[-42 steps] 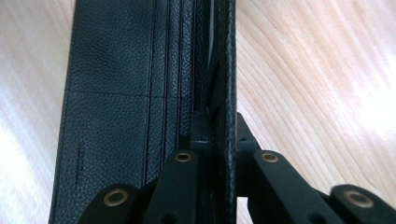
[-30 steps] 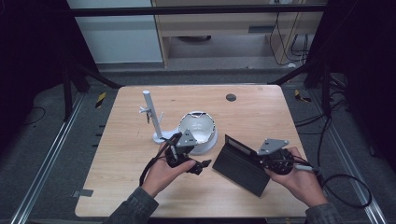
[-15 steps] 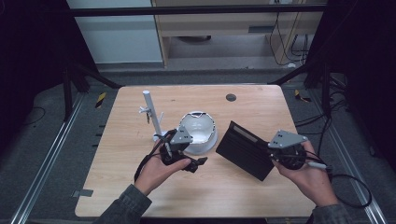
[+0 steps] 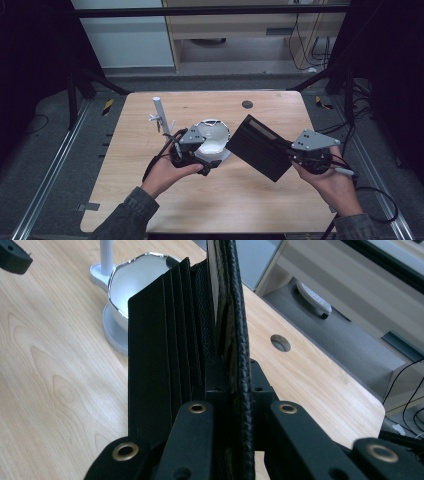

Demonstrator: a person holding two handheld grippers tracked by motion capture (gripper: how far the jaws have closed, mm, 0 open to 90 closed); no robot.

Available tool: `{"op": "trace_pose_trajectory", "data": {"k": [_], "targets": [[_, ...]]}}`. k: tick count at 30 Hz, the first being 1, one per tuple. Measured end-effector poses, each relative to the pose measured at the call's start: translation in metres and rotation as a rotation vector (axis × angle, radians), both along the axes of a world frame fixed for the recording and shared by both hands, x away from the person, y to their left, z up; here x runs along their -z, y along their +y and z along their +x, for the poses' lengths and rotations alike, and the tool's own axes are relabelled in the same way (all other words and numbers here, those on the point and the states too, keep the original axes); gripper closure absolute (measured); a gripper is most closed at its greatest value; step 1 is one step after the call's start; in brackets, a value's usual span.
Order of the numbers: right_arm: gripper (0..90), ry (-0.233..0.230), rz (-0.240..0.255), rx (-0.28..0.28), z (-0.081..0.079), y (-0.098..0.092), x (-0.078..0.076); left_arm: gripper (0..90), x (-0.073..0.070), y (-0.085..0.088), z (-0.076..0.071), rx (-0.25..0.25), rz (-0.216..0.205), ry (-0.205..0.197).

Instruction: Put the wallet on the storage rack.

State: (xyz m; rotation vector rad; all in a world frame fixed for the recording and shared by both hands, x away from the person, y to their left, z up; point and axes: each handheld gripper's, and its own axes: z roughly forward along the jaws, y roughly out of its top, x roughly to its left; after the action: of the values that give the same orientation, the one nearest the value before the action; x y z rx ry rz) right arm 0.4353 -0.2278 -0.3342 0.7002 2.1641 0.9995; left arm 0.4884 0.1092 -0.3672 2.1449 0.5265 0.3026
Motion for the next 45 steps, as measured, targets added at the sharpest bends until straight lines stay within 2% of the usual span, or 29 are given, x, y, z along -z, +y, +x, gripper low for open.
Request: {"op": "trace_pose_trajectory", "data": {"k": [6, 15, 29, 34, 38, 45], "targets": [[85.1, -0.009, 0.006, -0.007, 0.001, 0.005, 0.0, 8.0, -0.002, -0.003, 0.006, 0.005, 0.019, 0.011], [85.1, -0.021, 0.015, -0.023, 0.002, 0.014, -0.003, 7.8, -0.005, -0.003, 0.012, 0.009, -0.017, 0.042], [85.1, -0.043, 0.024, -0.062, 0.0, 0.029, -0.009, 7.9, -0.002, -0.007, 0.012, 0.034, -0.007, 0.053], [85.1, -0.042, 0.032, -0.07, 0.0, 0.031, -0.009, 8.2, -0.003, -0.01, 0.018, 0.034, -0.011, 0.064], [85.1, -0.044, 0.043, -0.076, -0.001, 0.031, -0.01, 8.8, -0.004, -0.013, 0.026, 0.053, -0.013, 0.078], [85.1, -0.039, 0.061, -0.083, -0.001, 0.027, -0.008, 12.3, 0.004, -0.024, 0.037, 0.074, -0.008, 0.093]]}}
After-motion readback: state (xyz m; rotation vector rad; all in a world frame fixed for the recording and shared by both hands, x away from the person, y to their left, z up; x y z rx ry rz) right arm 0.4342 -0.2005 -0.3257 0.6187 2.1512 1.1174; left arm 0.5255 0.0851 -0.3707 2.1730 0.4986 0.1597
